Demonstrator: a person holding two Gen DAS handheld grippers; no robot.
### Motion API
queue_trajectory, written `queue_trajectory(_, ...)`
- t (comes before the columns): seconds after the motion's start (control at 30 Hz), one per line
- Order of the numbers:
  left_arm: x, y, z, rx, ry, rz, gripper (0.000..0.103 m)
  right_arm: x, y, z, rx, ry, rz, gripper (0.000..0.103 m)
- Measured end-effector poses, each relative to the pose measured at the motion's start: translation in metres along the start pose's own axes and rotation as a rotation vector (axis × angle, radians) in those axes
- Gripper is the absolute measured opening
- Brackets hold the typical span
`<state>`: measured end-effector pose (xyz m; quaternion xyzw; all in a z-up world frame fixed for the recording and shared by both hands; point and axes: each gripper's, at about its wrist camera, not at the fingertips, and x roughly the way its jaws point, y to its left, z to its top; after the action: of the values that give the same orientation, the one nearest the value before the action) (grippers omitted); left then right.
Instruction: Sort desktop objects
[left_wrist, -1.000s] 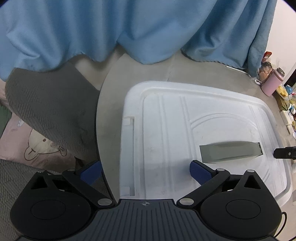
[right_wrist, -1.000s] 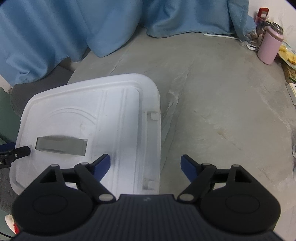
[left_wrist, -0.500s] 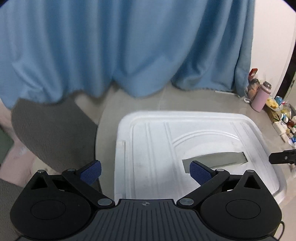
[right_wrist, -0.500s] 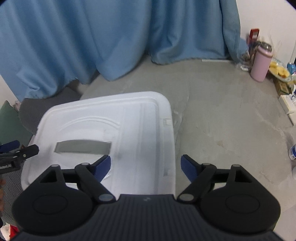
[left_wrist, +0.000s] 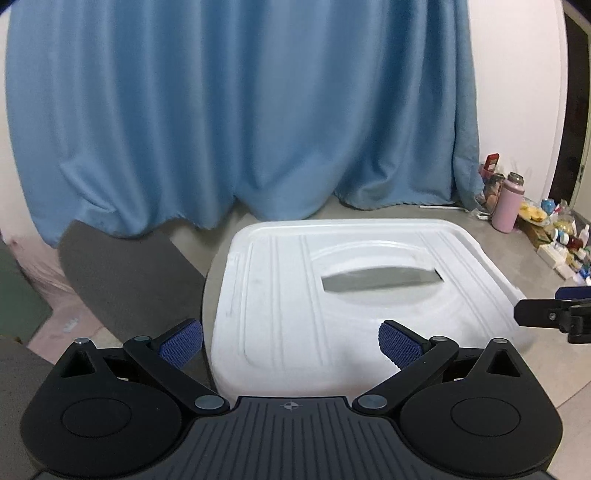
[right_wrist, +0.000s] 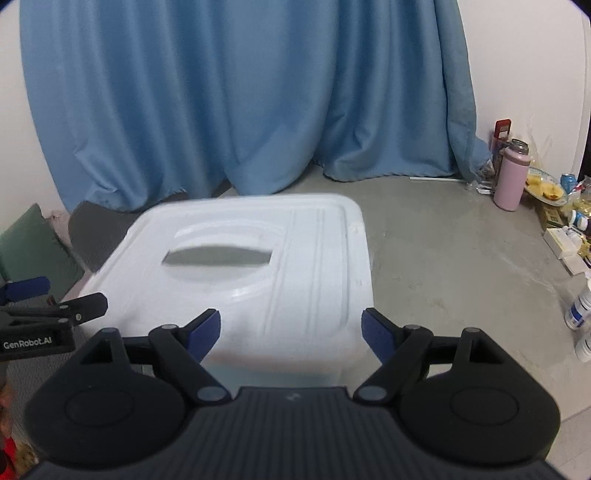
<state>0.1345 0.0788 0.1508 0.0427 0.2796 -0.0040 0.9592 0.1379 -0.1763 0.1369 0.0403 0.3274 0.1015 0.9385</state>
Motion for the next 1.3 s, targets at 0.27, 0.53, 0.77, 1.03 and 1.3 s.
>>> queue_trajectory(0.27,-0.052,-0.02,-0.059,-0.02,-0.003,0.058,0.103,-0.037,0.008,-0.059,-0.046,-0.045,-0.021,0.083)
queue_trajectory(0.53,-0.089,-0.027,-0.117,-0.042,-0.028,0.094,0.103,-0.058,0.007,-0.115,-0.012,-0.08,-0.043,0.083)
queue_trajectory(0.77,-0.1,-0.025,-0.163,-0.087,-0.039,0.076,0.103,-0.065,0.007,-0.157,0.025,-0.106,-0.051,0.083)
queue_trajectory(1.03,-0.1,-0.027,-0.204,-0.07,-0.027,0.102,0.103,-0.07,0.017,-0.198,0.018,-0.128,-0.058,0.083)
queue_trajectory(1.3,-0.093,-0.03,-0.232,-0.068,-0.016,0.071,0.103,-0.063,0.026,-0.222,0.008,-0.137,-0.054,0.083)
